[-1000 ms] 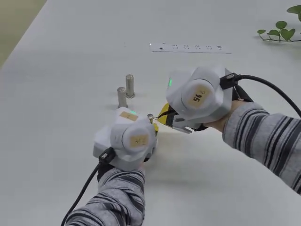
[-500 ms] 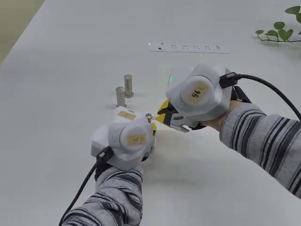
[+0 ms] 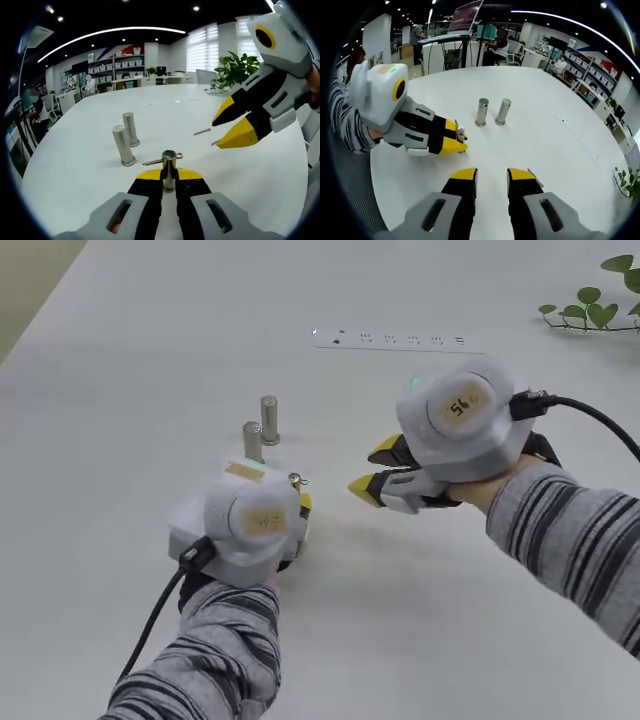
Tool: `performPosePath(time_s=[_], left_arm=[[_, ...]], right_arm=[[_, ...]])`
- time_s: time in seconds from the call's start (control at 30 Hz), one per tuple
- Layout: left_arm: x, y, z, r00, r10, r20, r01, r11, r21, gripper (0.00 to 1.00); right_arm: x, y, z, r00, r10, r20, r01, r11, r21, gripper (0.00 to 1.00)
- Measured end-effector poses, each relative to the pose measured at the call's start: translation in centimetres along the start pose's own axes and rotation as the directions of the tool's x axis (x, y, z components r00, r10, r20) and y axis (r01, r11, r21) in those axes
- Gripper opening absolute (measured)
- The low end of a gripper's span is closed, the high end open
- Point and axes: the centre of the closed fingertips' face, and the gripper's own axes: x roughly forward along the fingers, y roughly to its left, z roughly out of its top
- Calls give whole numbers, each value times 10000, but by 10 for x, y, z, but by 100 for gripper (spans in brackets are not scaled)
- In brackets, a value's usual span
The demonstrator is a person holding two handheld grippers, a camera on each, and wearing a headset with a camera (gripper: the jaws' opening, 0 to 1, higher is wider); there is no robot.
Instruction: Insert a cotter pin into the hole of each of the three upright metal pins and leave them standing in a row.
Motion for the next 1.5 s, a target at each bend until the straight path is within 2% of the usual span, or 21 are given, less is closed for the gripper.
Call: performPosePath(time_s=[0.13,0.23,0.33,0.47,0.57,0.8,0.9,1.13,1.37,1.47,1.5], left_arm=[[0,11,2,9999,87,56,-86,9996,-254,5],[-1,19,6,9996,241,157,-240,9997,-42,5],[-1,25,8,9994,249,258,-240,9991,-343,5],[0,30,7,9993,294,229,-286,9990,-349,5],[0,30,7,9993,291,237,-281,9987,-414,5],[0,32,5,9993,330,195,-328,9994,-137,5],[1,32,1,9995,305,1,-305,9992,-254,5],[0,33,0,9990,433,124,-430,9988,-225,5],[0,32,0,9974,692,179,-690,9976,-70,5],[-1,32,-4,9971,758,-20,-758,9971,-96,6],[-1,33,-11,9965,770,-338,-779,9966,-265,6]], right_arm=[[-1,2,4,9986,71,524,-104,9980,619,22],[-2,4,5,9975,81,696,-139,9964,840,25],[-2,5,4,9968,90,789,-179,9935,1120,27],[-2,1,2,9960,101,884,-228,9893,1440,28],[-1,3,2,9954,117,955,-270,9865,1613,28],[-2,9,0,9956,290,891,-441,9840,1726,29],[-3,10,2,9952,306,930,-463,9842,1712,29],[-3,7,6,9935,291,1100,-504,9792,1964,29],[-1,9,3,9937,321,1070,-533,9781,2013,29],[-2,10,1,9940,330,1047,-541,9772,2055,29],[-2,11,1,9941,323,1037,-534,9767,2079,29]])
